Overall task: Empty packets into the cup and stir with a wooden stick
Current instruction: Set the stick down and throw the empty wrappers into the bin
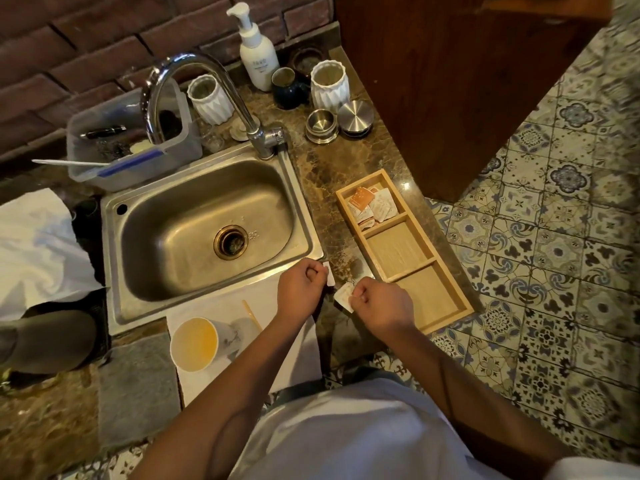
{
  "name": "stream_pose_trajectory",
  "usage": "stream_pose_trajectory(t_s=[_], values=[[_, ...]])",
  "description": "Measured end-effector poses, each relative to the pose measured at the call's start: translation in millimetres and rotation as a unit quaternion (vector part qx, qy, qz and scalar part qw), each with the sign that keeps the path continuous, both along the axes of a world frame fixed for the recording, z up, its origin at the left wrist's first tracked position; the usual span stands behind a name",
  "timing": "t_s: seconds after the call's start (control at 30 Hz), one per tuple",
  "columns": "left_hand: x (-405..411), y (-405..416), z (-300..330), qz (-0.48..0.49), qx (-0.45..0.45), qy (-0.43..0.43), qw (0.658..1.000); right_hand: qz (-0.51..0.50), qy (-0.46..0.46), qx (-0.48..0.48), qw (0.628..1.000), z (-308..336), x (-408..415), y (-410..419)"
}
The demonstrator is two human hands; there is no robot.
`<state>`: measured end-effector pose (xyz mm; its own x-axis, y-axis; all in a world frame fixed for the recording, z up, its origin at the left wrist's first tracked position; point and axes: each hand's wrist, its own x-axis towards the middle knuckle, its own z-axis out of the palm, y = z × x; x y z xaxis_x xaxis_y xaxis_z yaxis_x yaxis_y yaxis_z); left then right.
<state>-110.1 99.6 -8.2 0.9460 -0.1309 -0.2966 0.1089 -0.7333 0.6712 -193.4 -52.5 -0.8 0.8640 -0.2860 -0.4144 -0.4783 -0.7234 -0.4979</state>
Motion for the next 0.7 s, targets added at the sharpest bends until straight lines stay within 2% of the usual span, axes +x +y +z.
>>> stream_pose_trajectory(t_s=[0.23, 0.4, 0.53, 0.7], values=[[-2, 9, 27, 0.074, -0.075, -0.028, 0.994, -0.02, -0.067, 0.118, 0.991, 28, 12, -9], [-9, 25, 53, 0.088, -0.128, -0.049, 0.987, -0.059, -0.058, 0.235, 0.969, 52, 15, -1], [-15, 52, 75, 0.104, -0.174, -0.065, 0.977, -0.083, -0.07, 0.266, 0.958, 71, 18, 14], [-25, 108, 102, 0.137, -0.205, -0.09, 0.965, -0.052, -0.114, 0.269, 0.955, 104, 20, 49]])
